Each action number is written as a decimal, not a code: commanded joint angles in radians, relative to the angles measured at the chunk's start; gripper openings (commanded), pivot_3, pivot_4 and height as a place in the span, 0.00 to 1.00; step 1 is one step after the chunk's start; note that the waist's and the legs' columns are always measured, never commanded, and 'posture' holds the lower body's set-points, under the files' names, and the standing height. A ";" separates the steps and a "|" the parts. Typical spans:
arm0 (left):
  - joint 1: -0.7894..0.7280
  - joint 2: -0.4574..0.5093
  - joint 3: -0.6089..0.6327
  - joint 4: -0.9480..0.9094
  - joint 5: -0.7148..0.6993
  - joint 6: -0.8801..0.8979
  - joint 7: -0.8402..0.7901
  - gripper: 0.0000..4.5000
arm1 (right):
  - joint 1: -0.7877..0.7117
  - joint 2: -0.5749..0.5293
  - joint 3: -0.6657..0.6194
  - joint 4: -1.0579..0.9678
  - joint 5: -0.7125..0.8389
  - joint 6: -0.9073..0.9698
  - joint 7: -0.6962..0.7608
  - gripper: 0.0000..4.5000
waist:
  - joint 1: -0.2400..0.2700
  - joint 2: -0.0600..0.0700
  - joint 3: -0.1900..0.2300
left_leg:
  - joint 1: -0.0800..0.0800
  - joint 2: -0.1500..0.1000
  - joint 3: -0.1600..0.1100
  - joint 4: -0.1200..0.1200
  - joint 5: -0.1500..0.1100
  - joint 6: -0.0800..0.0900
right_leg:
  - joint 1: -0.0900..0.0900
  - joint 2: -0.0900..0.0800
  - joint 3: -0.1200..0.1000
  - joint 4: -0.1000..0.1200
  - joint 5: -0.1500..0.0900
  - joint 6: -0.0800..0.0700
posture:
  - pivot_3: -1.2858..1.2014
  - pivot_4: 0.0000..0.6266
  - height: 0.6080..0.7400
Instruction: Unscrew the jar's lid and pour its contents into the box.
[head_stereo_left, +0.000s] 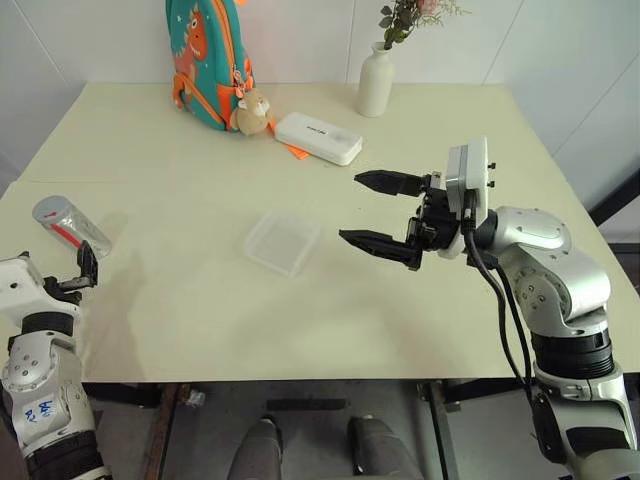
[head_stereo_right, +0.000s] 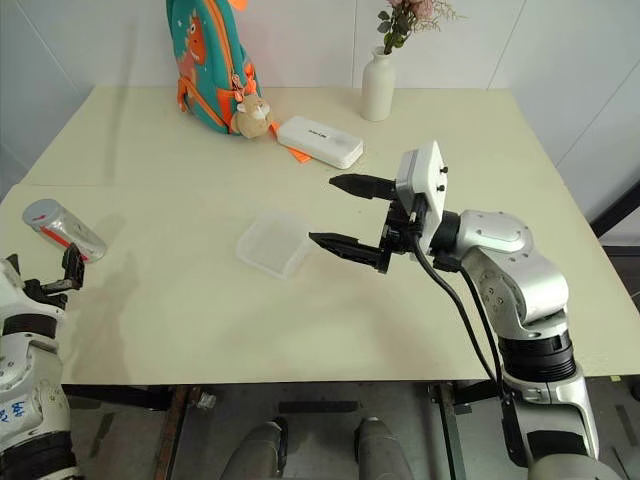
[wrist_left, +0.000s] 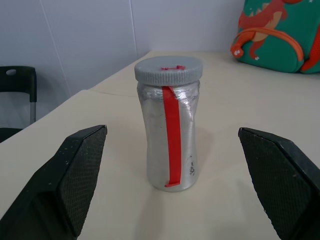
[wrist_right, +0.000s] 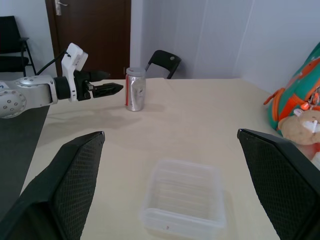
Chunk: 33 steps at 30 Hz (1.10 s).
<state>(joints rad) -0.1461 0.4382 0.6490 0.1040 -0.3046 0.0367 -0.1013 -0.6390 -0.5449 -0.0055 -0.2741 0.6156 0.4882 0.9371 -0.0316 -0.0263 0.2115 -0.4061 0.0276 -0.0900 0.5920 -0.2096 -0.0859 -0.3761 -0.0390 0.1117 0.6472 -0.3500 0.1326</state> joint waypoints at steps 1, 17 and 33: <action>-0.042 0.056 0.007 0.050 0.012 -0.050 -0.010 1.00 | 0.009 -0.006 -0.033 -0.057 0.019 0.002 -0.023 1.00 | 0.000 0.000 0.000 | 0.000 0.000 0.000 0.000 0.000 0.000 | 0.000 0.000 0.000 0.000 0.000 0.000 | 0.52 0.24 1.00; -0.320 0.201 -0.101 0.522 0.070 -0.195 -0.068 1.00 | 0.042 -0.009 -0.051 -0.127 0.054 0.029 -0.091 1.00 | -0.004 0.000 0.000 | 0.000 0.001 0.000 -0.001 0.000 0.000 | -0.001 0.001 0.000 0.000 0.000 0.000 | 0.52 0.24 1.00; -0.449 0.283 -0.174 0.778 0.099 -0.301 -0.124 1.00 | 0.095 -0.015 -0.080 -0.178 0.063 0.043 -0.137 1.00 | 0.001 0.000 0.000 | 0.000 0.001 0.000 -0.001 0.000 0.000 | -0.001 0.000 -0.001 0.000 0.000 0.000 | 0.52 0.24 1.00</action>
<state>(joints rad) -0.5746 0.6889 0.4782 0.8700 -0.2165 -0.2326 -0.2157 -0.5421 -0.5471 -0.0523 -0.4045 0.6580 0.5345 0.8098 -0.0307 -0.0264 0.2115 -0.4066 0.0282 -0.0899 0.5907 -0.2096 -0.0860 -0.3769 -0.0385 0.1109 0.6473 -0.3501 0.1327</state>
